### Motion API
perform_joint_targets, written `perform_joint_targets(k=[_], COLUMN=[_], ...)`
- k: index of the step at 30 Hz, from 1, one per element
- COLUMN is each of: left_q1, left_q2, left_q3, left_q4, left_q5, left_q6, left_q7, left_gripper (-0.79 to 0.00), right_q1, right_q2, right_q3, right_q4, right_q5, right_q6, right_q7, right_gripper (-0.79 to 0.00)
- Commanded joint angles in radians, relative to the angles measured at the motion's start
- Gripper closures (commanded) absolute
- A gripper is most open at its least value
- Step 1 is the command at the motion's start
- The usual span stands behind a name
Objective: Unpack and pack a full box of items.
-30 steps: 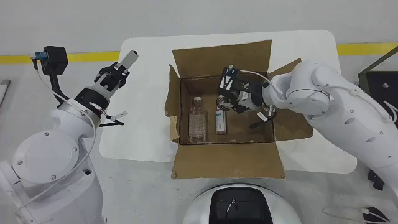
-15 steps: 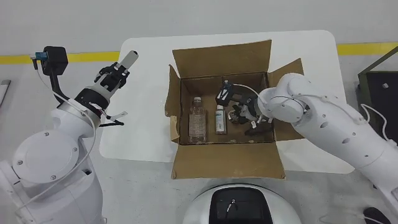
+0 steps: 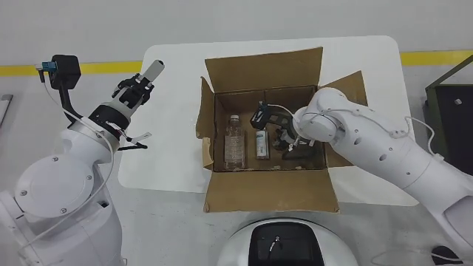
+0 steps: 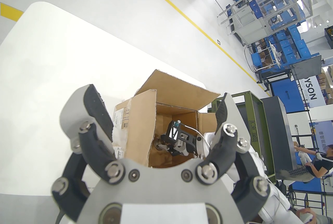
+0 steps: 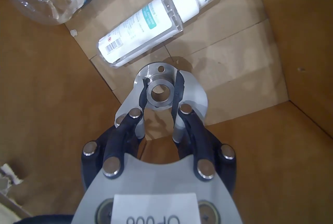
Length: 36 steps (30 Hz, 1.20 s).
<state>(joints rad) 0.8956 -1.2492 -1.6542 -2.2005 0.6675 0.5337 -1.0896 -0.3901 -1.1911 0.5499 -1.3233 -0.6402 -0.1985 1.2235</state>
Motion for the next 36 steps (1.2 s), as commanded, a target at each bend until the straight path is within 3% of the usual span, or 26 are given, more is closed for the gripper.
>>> perform_joint_targets(k=[1,5,14,15,16,17,18,22,27,32,36], left_q1=[0.0,0.0,0.0,0.0,0.0,0.0,0.0,0.0,0.0,0.0,0.0], left_q2=[0.0,0.0,0.0,0.0,0.0,0.0,0.0,0.0,0.0,0.0,0.0], left_q3=[0.0,0.0,0.0,0.0,0.0,0.0,0.0,0.0,0.0,0.0,0.0], left_q4=[0.0,0.0,0.0,0.0,0.0,0.0,0.0,0.0,0.0,0.0,0.0], left_q5=[0.0,0.0,0.0,0.0,0.0,0.0,0.0,0.0,0.0,0.0,0.0], left_q6=[0.0,0.0,0.0,0.0,0.0,0.0,0.0,0.0,0.0,0.0,0.0], left_q7=[0.0,0.0,0.0,0.0,0.0,0.0,0.0,0.0,0.0,0.0,0.0], left_gripper=[-0.785,-0.785,-0.785,-0.785,-0.785,-0.785,-0.785,-0.785,-0.785,-0.785,-0.785], right_q1=[0.005,0.01,-0.007,-0.015,-0.024,-0.043,-0.07,-0.232,-0.45,-0.668,-0.795], right_q2=[-0.006,-0.013,0.005,0.016,0.029,0.045,0.06,0.119,0.165,0.184,0.192], right_q3=[-0.003,0.002,0.095,0.134,0.177,0.222,0.275,0.507,0.773,1.001,1.131], right_q4=[0.013,0.03,-0.039,-0.07,-0.111,-0.156,-0.207,-0.387,-0.535,-0.581,-0.551], right_q5=[-0.002,-0.001,0.035,0.043,0.026,-0.007,-0.026,-0.061,-0.103,-0.033,0.049], right_q6=[0.001,-0.003,-0.015,-0.017,-0.022,-0.027,-0.029,-0.075,-0.06,-0.013,0.001], right_q7=[-0.005,-0.007,-0.035,-0.064,-0.1,-0.133,-0.174,-0.338,-0.504,-0.618,-0.627], right_gripper=[-0.225,-0.305,-0.314,-0.296,-0.219,-0.046,0.0,0.0,0.0,0.0,0.0])
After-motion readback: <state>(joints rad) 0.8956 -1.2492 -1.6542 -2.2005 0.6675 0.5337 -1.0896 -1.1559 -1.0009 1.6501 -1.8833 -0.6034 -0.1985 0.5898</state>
